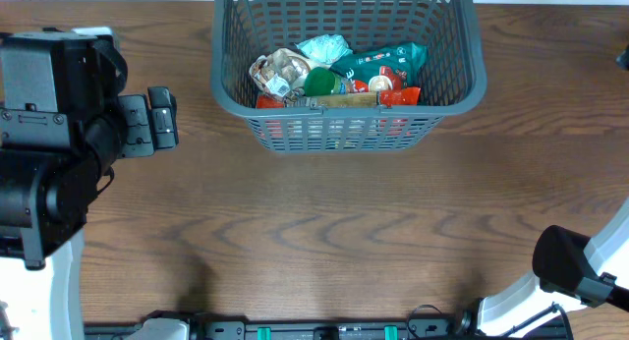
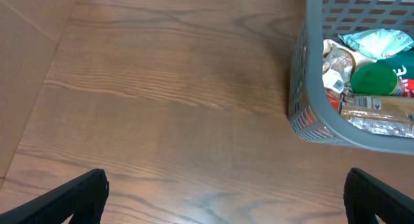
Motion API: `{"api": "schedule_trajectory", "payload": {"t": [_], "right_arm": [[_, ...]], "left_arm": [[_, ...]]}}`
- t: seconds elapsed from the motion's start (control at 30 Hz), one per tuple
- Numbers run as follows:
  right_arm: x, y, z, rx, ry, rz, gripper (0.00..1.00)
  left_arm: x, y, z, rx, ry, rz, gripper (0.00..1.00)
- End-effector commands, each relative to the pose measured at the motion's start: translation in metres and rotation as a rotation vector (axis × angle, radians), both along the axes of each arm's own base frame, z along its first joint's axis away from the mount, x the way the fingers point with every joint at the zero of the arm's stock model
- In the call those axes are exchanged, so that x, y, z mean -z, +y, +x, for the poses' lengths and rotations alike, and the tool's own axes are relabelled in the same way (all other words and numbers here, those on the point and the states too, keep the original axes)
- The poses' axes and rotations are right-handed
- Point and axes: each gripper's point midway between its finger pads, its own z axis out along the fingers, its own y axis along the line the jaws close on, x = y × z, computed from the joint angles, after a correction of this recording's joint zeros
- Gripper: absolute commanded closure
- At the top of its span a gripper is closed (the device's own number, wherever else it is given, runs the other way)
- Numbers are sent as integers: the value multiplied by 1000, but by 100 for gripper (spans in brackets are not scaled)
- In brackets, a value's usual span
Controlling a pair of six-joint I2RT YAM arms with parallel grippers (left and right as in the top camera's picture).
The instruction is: Pack container
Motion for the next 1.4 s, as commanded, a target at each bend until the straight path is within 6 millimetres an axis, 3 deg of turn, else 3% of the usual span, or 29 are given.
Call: {"api": "schedule_trajectory", "payload": {"t": [0.0,0.43,0.57,0.77,0.9,1.03,1.37], "right_arm": [[-2,-4,-5,29,-12,2,1],[-2,-4,-5,29,-12,2,1],[-2,-4,-5,29,-12,2,1],[-2,-4,-5,29,-12,2,1],[-2,-4,-5,29,-12,2,1],[-2,-4,-5,29,-12,2,1],[-2,-4,-5,29,-12,2,1]], "left_arm": [[-2,4,-3,-23,-9,2,1],[-4,7,-5,-40,-19,9,2],[-23,6,-11,-33,-110,-11,1],[-60,10,-43,-33,-326,-37,1],[-64,14,-66,-43,-451,-50,1],[-46,18,-76,-58,-530,-61,1],[51,9,-72,-10,-621,-110,1]]}}
